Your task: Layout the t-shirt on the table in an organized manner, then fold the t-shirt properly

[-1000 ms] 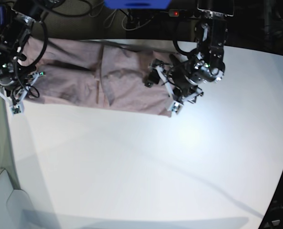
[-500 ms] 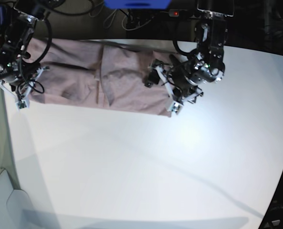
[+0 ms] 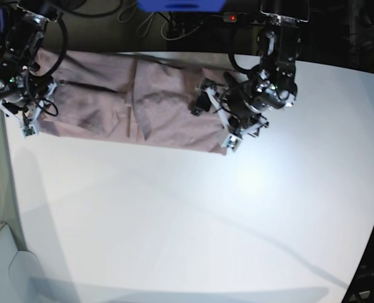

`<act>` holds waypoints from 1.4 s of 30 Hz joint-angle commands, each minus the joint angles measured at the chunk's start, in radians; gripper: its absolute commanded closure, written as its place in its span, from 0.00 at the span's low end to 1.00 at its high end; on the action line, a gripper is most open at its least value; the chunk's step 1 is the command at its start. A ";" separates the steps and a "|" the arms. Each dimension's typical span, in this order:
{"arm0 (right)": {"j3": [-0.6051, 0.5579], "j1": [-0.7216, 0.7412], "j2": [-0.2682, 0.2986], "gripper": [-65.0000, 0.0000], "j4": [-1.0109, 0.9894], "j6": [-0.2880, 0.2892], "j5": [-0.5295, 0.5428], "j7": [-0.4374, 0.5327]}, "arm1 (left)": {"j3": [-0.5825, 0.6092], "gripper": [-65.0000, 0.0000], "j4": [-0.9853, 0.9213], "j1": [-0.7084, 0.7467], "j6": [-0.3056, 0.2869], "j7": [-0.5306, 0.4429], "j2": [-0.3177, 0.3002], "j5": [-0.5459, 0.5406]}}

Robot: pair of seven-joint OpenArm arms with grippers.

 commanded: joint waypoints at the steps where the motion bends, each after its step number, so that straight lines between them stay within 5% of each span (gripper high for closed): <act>1: 0.003 0.005 0.012 0.46 0.004 -0.004 0.009 0.006 | -0.002 0.20 0.002 -0.001 0.006 0.033 -0.002 0.010; 14: 0.003 0.026 0.010 0.48 -0.146 -0.004 0.012 0.007 | -0.002 0.20 0.002 0.002 0.004 0.033 -0.005 0.010; 17: 0.003 0.025 0.007 0.61 -0.148 -0.004 0.014 0.012 | -0.002 0.20 0.002 0.002 0.004 0.033 -0.005 0.010; 21: 0.002 0.043 0.000 0.99 -0.206 -0.004 0.012 0.006 | -0.002 0.20 0.003 0.003 0.004 0.033 -0.003 0.010; 22: 0.003 0.054 0.000 1.00 -0.234 -0.004 0.009 0.006 | -0.002 0.20 0.003 0.005 0.004 0.033 -0.003 0.010; 32: 0.005 0.054 0.006 1.00 -0.135 -0.004 0.005 -0.002 | -0.003 0.20 0.077 0.009 0.006 0.043 -0.005 0.010; 38: 0.005 0.091 0.041 1.00 -0.120 -0.004 0.005 -0.092 | -0.003 0.20 0.068 0.008 0.009 0.042 -0.006 0.010; 42: 0.005 0.092 0.043 0.80 -0.109 -0.004 0.005 -0.124 | -0.003 0.20 0.066 0.008 0.009 0.034 -0.006 0.010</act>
